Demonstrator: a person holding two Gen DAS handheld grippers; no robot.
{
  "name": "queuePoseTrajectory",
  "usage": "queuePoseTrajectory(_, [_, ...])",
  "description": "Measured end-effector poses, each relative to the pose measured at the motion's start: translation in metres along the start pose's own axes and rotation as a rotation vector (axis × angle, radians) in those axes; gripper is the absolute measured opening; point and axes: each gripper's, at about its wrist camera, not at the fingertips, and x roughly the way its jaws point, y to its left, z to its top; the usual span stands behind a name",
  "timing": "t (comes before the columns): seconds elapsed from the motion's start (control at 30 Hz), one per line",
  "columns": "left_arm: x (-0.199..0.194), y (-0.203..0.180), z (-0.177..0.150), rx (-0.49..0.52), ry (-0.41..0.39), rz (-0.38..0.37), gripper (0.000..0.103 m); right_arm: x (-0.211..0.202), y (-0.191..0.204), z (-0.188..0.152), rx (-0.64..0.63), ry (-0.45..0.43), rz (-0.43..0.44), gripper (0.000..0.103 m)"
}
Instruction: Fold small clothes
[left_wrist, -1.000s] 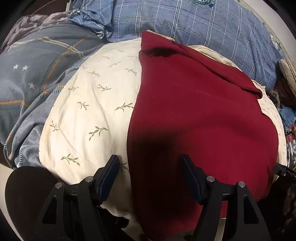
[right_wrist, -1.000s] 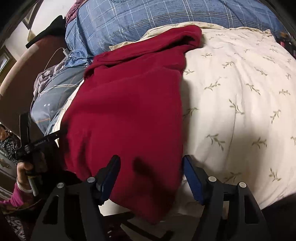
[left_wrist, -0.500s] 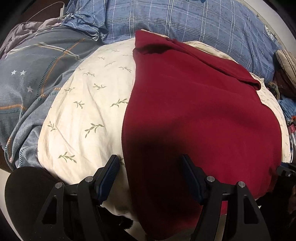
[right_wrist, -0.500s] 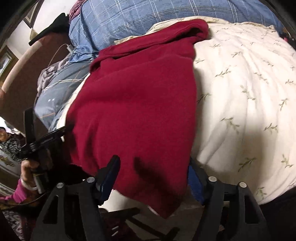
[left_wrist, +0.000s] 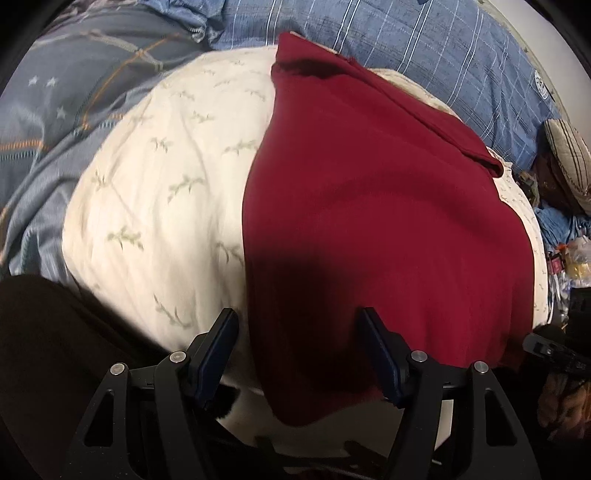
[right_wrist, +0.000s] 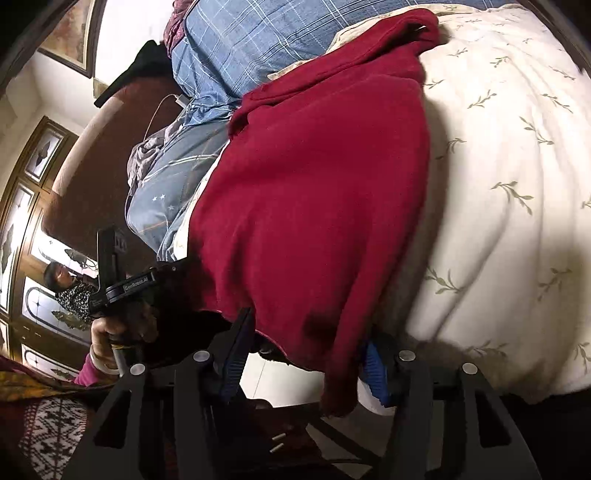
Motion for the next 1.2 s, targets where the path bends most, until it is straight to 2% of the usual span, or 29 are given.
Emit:
queuePoseTrajectory(0.13, [0.006,-0.007,-0.002,0.022,0.021,-0.014,0.066,0.006,0.0,0.004,0.006,0.015,0.006,0.055])
queuePoseTrajectory(0.2, [0.008,-0.008,-0.002,0.021,0.013,-0.007,0.067,0.003,0.0,0.003,-0.018,0.022,-0.021,0.048])
queuePoseTrajectory(0.27, [0.009,-0.007,-0.001,0.012,0.008,-0.011,0.069,0.006,-0.002,0.005,-0.017,0.024,-0.053,0.029])
queuePoseTrajectory(0.37, [0.011,-0.01,-0.003,0.005,0.006,-0.018,0.069,0.003,-0.015,0.002,0.043,0.013,-0.031,0.016])
queuePoseTrajectory(0.43, [0.01,-0.009,-0.003,0.008,-0.003,-0.021,0.055,0.001,-0.021,0.0,0.081,0.0,-0.019,0.01])
queuePoseTrajectory(0.47, [0.009,-0.008,-0.003,0.009,-0.006,-0.011,0.037,-0.001,-0.021,-0.001,0.091,-0.013,-0.021,0.008])
queuePoseTrajectory(0.5, [0.008,-0.006,-0.003,0.007,-0.007,-0.009,0.025,-0.004,-0.02,-0.001,0.093,-0.026,-0.014,0.008])
queuePoseTrajectory(0.53, [0.005,-0.004,-0.002,0.0,-0.004,-0.017,0.019,-0.007,-0.017,-0.002,0.09,-0.038,0.01,0.007])
queuePoseTrajectory(0.57, [0.003,-0.003,-0.002,0.001,0.001,-0.021,0.009,-0.012,-0.014,-0.003,0.082,-0.047,0.027,0.007])
queuePoseTrajectory(0.6, [0.0,-0.004,-0.002,0.008,0.005,-0.032,0.008,-0.015,-0.01,-0.003,0.071,-0.048,0.033,0.007])
queuePoseTrajectory(0.73, [-0.025,-0.009,-0.009,0.059,-0.007,-0.076,0.007,-0.027,0.008,-0.008,0.006,-0.009,0.023,0.007])
queuePoseTrajectory(0.83, [-0.032,-0.009,-0.018,0.075,-0.012,-0.062,0.007,-0.022,0.001,-0.015,0.018,0.042,-0.019,0.007])
queuePoseTrajectory(0.93, [-0.025,-0.004,-0.019,0.049,0.004,-0.026,0.007,-0.012,-0.011,-0.016,0.075,0.07,-0.021,0.007])
queuePoseTrajectory(1.0, [-0.02,-0.005,-0.018,0.034,0.018,-0.028,0.009,-0.01,-0.011,-0.015,0.076,0.079,-0.018,0.007])
queuePoseTrajectory(1.03, [-0.019,-0.009,-0.018,0.047,0.02,-0.014,0.009,-0.009,-0.012,-0.014,0.085,0.083,-0.006,0.011])
queuePoseTrajectory(1.13, [-0.01,-0.019,-0.016,0.076,0.028,0.04,0.015,-0.005,-0.017,-0.016,0.118,0.093,0.001,0.014])
queuePoseTrajectory(1.2, [-0.005,-0.019,-0.016,0.06,0.041,0.047,0.026,-0.001,-0.021,-0.018,0.143,0.1,0.002,0.015])
